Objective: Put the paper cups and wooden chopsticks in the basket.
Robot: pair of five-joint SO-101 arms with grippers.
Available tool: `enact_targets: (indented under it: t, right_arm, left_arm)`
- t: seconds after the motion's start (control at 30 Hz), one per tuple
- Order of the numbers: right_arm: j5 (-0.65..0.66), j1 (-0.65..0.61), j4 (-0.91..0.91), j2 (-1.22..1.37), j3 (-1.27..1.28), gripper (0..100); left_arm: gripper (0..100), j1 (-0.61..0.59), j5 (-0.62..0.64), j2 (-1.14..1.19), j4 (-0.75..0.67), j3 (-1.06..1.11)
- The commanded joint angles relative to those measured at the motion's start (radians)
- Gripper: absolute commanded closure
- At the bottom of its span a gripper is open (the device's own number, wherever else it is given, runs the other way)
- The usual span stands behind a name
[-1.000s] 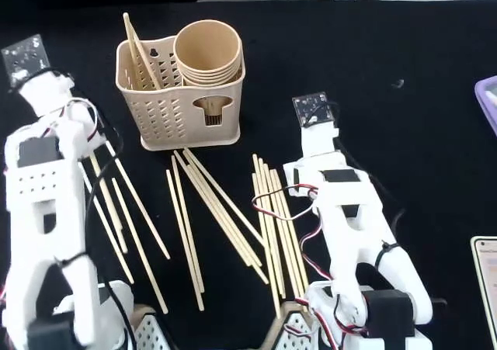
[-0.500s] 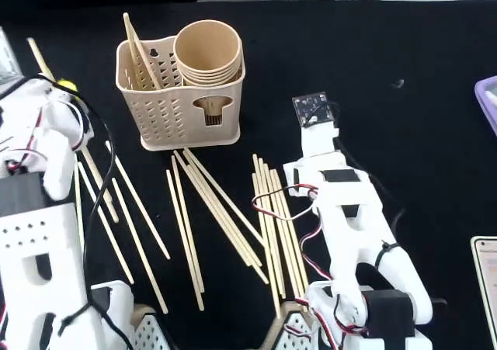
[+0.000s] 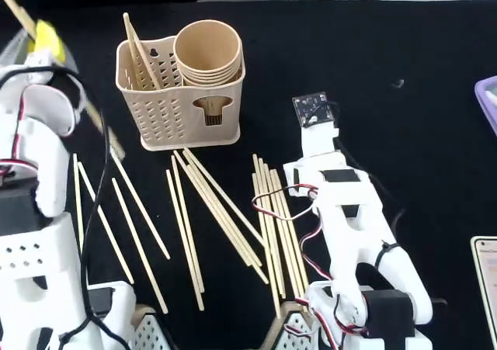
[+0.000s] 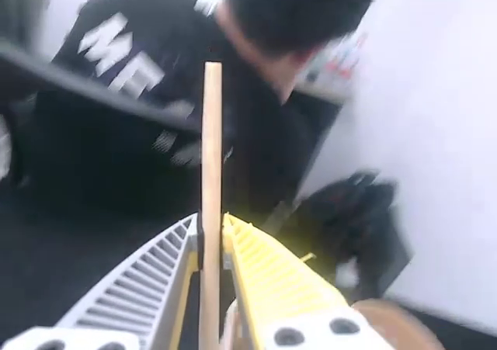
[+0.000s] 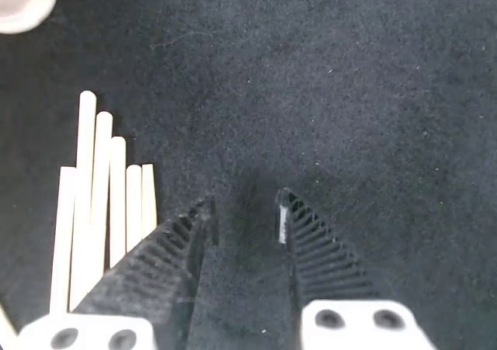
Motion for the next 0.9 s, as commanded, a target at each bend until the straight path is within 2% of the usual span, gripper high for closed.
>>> enact_targets:
  t: [0.0, 0.5, 0.87]
  right_arm:
    - [-0.003, 0.020, -0.018, 0.005, -0.051, 86.8]
    - [-0.003, 0.020, -0.018, 0.005, -0.051, 86.8]
    - [-0.003, 0.018, -0.020, 0.005, -0.051, 86.8]
  left_arm:
    - [97, 0.065, 0.043, -0.006, -0.176, -0.054]
    - [97, 0.088, 0.038, 0.163, -0.535, -0.059]
    - [97, 0.113, 0.037, 0.304, -0.565, -0.056]
